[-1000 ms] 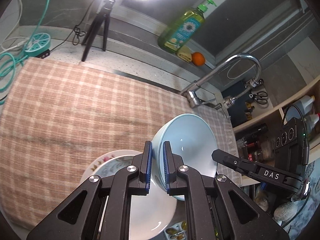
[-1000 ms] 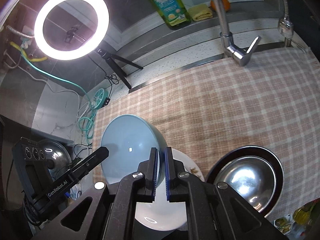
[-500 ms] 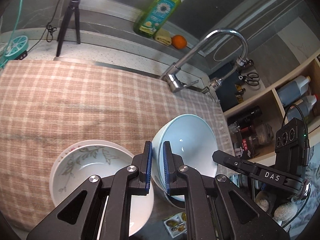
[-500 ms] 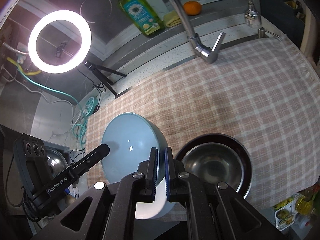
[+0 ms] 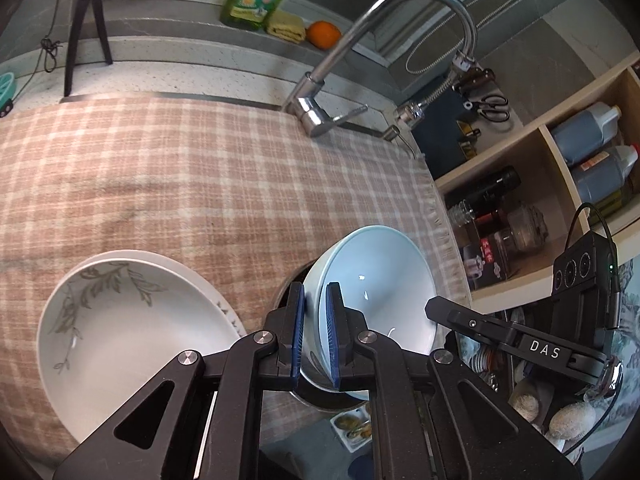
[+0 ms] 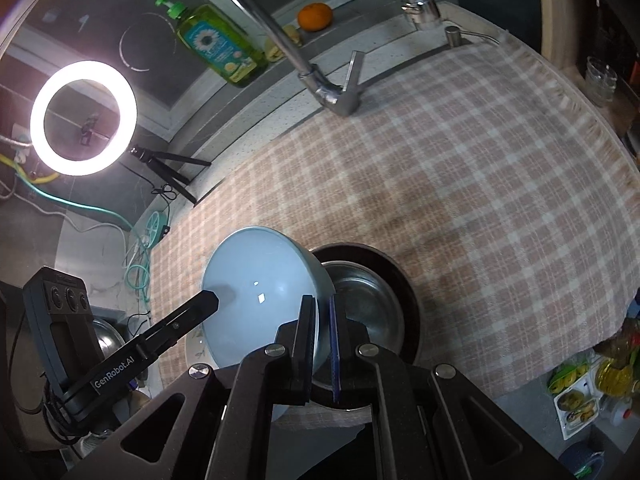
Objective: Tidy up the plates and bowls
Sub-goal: 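Lift the white ceramic bowl with both grippers and carry it over the steel bowl, then lower the white ceramic bowl into the steel bowl with both grippers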
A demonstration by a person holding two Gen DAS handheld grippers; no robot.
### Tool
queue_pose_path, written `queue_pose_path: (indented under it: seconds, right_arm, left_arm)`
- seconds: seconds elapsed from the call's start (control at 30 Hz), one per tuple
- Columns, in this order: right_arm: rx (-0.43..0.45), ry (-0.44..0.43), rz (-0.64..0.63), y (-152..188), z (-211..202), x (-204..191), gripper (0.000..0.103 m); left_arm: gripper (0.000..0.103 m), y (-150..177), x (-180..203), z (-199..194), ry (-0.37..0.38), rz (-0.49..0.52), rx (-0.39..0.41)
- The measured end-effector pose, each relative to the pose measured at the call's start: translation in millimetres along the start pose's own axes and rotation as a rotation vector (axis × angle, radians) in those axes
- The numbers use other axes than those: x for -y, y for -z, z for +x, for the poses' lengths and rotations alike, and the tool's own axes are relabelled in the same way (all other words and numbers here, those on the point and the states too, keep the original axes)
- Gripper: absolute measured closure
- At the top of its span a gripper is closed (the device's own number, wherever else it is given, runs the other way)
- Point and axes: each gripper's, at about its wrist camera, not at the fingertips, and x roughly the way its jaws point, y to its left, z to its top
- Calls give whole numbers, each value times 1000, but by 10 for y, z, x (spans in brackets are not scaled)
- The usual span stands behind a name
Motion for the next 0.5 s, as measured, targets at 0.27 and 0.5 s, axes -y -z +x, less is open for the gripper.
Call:
queue_pose_path:
  seconds: [0.27, 0.5]
  right_arm:
    - [-18, 10, 30, 66, 59, 215, 97]
    - [-31, 12, 37, 88, 123, 297, 97]
  left_arm:
    - [94, 58, 67, 174, -9, 4, -37]
    - [94, 112, 50, 304, -30, 1, -63]
